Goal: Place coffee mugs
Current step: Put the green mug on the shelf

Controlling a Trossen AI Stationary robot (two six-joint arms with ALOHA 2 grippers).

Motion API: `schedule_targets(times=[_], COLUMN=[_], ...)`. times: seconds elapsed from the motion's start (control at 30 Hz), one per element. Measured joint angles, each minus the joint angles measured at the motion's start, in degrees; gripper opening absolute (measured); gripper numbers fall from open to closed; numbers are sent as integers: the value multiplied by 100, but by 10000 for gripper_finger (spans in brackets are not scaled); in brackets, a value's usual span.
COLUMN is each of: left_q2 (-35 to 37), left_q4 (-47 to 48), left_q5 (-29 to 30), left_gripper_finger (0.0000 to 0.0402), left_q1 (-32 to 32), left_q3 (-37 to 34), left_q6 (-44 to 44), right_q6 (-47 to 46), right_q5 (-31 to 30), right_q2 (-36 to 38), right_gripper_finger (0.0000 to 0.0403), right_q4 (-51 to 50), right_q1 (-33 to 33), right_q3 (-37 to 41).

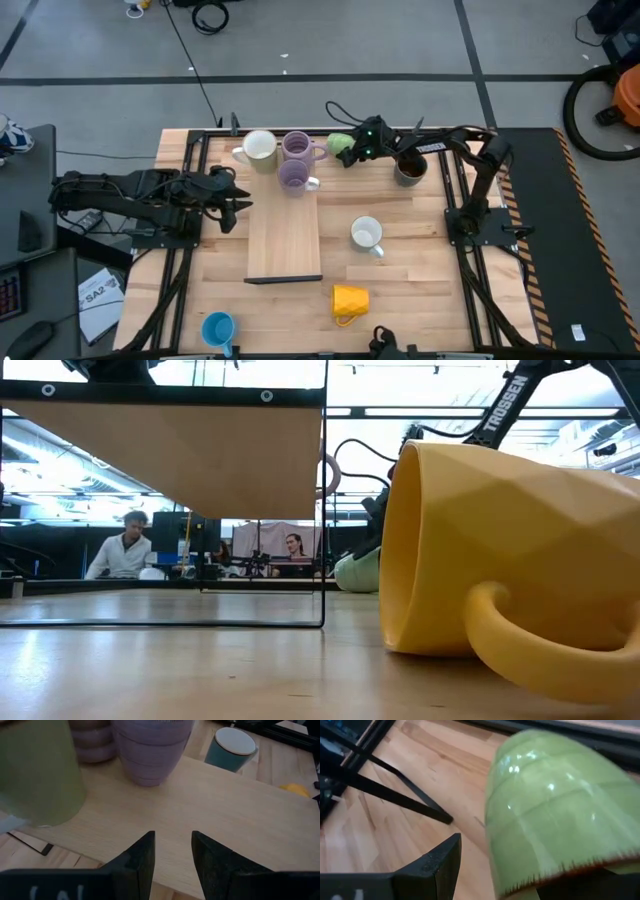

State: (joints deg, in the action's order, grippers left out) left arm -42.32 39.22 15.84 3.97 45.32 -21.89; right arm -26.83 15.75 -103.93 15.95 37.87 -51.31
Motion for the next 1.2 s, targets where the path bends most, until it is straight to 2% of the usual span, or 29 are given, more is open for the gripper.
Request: schedule_targets(times=[0.47, 0.93, 1.07, 1.2], left_q2=[2, 2, 2, 2], left_q4=[-6, -4, -4, -4], left_q5=[1, 2, 1, 1], left_gripper_finger=[135, 135, 134, 135], left_q1=[2, 2, 2, 2], left_q3=[0, 0, 0, 0], left_q6=[0, -2, -2, -2], right_q6=[453, 463, 767, 982], right_q5=[-269, -562, -562, -463], right_q2=[-1, -1, 0, 17], right_gripper_finger=[207, 75, 31, 24], right_q4=[243, 228, 230, 198], right_q1=[-101, -98, -98, -47], right_q3=[2, 2, 2, 2])
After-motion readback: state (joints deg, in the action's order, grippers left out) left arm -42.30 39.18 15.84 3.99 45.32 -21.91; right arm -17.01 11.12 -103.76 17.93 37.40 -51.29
